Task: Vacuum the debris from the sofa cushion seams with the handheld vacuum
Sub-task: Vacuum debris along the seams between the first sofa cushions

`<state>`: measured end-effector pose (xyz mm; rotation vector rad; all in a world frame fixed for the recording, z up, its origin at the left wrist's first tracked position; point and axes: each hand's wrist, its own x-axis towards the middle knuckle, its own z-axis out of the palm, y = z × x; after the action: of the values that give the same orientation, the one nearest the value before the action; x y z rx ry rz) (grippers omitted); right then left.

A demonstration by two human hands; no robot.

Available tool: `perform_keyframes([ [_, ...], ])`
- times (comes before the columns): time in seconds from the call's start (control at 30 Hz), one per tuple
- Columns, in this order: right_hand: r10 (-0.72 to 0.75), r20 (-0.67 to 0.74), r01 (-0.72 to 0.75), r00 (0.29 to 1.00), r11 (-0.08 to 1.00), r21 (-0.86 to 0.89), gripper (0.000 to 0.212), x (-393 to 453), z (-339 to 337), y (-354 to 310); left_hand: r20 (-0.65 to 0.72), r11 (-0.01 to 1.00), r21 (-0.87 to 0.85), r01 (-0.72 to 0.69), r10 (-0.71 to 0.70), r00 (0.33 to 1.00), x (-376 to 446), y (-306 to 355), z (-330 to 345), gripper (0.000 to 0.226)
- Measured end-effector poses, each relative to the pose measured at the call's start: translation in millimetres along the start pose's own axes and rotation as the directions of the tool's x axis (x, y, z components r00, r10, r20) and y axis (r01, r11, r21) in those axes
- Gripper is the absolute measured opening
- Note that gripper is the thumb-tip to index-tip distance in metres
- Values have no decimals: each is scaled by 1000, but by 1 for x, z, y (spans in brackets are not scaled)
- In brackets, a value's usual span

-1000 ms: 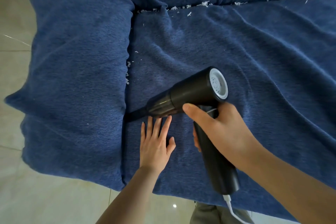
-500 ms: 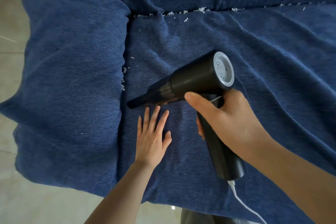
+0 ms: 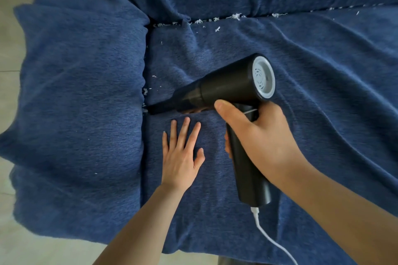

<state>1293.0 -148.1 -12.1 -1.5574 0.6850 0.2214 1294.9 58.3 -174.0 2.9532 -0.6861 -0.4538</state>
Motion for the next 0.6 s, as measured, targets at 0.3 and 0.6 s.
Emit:
perform_keyframes([
  [0.3,25,-5,-25,1000,1000,3,36,2,15,4,-19,1000,-12,-7,7,1000,1,2,1,60],
  [0.6,57,47,-55,997,997,-52,44,0,7,-3,-4,1000,-16,-7,7,1000,0,0,3,61],
])
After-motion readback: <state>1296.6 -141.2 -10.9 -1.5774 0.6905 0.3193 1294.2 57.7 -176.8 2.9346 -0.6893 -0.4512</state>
